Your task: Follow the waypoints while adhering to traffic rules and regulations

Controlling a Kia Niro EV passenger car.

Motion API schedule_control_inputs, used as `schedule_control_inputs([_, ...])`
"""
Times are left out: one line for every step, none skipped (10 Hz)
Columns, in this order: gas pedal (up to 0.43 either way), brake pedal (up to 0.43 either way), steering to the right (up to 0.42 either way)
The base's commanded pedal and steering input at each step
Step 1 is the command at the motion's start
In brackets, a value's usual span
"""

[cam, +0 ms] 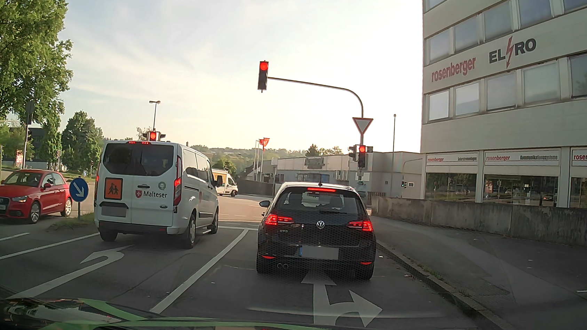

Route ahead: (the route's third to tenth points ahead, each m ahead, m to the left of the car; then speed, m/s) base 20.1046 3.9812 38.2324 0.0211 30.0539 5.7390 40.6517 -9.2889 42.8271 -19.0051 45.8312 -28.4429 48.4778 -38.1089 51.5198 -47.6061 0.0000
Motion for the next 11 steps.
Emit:
schedule_control_inputs([0.0,0.518,-0.021])
schedule_control_inputs([0.0,0.518,-0.021])
schedule_control_inputs([0.0,0.518,-0.021])
schedule_control_inputs([0.0,0.518,-0.021])
schedule_control_inputs([0.0,0.518,-0.021])
schedule_control_inputs([0.0,0.518,-0.021])
schedule_control_inputs([0.0,0.518,-0.021])
schedule_control_inputs([0.0,0.518,-0.021])
schedule_control_inputs([0.0,0.518,-0.021])
schedule_control_inputs([0.0,0.518,-0.021])
schedule_control_inputs([0.0,0.512,-0.021])
